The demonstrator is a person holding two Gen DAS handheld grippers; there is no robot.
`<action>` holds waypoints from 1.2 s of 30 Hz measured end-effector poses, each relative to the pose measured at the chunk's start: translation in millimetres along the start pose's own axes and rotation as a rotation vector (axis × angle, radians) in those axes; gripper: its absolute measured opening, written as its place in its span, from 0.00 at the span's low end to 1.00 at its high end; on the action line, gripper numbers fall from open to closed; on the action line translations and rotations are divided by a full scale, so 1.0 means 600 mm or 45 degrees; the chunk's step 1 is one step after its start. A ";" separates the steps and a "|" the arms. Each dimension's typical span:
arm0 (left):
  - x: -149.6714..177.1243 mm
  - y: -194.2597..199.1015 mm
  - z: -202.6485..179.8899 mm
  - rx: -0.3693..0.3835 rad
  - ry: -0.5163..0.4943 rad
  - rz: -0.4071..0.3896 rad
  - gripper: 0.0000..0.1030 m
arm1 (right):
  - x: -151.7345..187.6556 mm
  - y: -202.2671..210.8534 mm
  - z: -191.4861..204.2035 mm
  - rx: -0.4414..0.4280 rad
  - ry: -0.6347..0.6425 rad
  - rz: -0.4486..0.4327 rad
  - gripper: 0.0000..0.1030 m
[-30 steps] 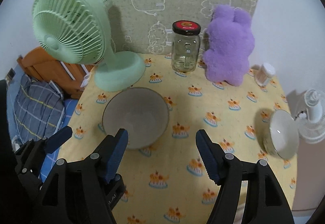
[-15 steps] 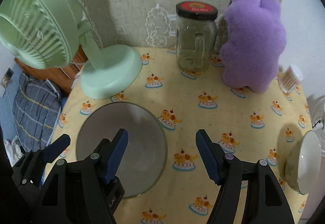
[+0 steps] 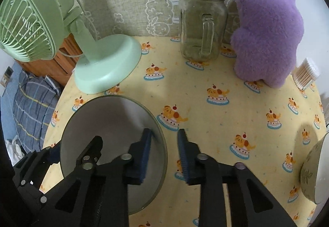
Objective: Organize plates and bowls
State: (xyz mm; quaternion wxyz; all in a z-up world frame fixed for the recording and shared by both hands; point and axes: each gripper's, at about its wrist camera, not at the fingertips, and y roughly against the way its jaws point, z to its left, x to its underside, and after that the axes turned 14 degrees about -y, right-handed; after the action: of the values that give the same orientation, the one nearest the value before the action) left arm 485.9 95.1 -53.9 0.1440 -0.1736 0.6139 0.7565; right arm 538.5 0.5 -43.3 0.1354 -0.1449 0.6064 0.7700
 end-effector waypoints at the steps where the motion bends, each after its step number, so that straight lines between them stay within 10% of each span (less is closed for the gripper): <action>1: 0.000 -0.001 0.002 0.004 0.001 0.000 0.35 | 0.000 0.000 0.002 -0.002 0.002 0.001 0.22; 36: 0.065 0.071 -0.079 0.093 -0.070 0.053 0.30 | 0.079 0.084 -0.084 0.067 -0.108 0.016 0.18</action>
State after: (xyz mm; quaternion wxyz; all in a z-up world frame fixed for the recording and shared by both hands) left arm 436.4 40.2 -42.5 0.1514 -0.1346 0.6404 0.7408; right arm 478.7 -58.8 -27.7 0.1599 -0.1046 0.6212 0.7600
